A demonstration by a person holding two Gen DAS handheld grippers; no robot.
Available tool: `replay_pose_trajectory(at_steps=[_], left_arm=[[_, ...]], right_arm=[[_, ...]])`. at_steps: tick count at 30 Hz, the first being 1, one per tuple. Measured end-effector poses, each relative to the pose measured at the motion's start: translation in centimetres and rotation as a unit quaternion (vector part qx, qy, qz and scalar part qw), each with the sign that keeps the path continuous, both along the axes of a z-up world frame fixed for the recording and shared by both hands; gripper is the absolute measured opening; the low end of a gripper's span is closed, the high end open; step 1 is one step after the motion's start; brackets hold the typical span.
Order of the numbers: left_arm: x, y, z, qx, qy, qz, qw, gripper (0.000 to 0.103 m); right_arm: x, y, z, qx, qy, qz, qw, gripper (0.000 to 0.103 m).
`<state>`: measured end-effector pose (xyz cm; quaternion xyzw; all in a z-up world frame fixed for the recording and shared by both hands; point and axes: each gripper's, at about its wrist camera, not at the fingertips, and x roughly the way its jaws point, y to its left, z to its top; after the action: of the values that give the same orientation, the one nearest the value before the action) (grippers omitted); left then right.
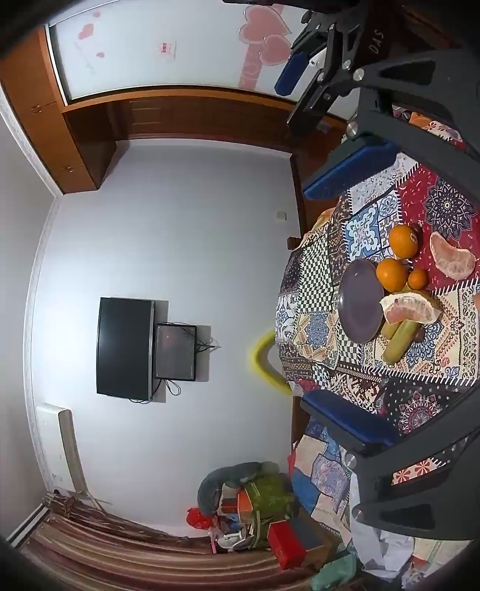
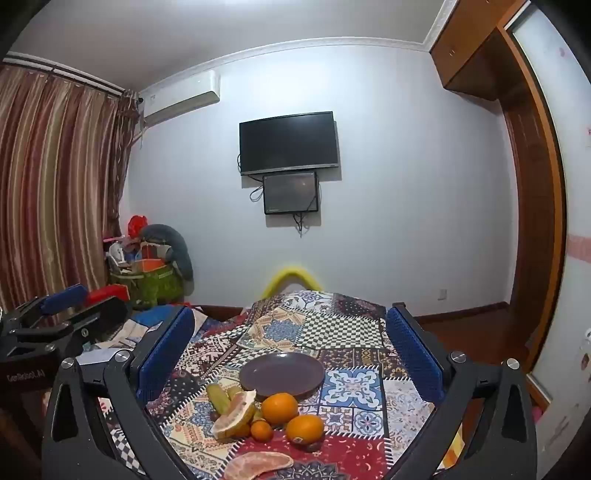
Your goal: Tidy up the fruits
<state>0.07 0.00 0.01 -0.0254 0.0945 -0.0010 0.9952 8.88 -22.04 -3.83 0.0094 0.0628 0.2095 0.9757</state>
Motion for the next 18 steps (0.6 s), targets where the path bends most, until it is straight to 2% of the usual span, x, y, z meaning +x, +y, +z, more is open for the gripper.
replay_pose_trajectory(at_steps=[3,4,6,18], left_arm=[[0.3,0.4,0.1,-0.009,0.004,0.001,0.9999,0.103],[-0.1,0.3,0.1,-0.002,-0.008,0.0,1.0,0.103],[-0.2,0.7,0.2,-0.005,-0.009,0.002,0.9999,0.103],[-0.6,0.7,0.5,-0.009,-0.017,0.009,0.9998,0.103]], right_arm=[[-0.2,-0.1,0.1,0.002,-0.001,0.005,1.0,0.103],[-1.0,0.1,0.0,-0.004,-0.015,0.004,1.0,0.103],[-0.4,0.0,0.3,-0.003,0.0,0.006,1.0,0.103],[-0.8,0.7,0.9,-0.008,-0.004,0.007,1.0,0.103]])
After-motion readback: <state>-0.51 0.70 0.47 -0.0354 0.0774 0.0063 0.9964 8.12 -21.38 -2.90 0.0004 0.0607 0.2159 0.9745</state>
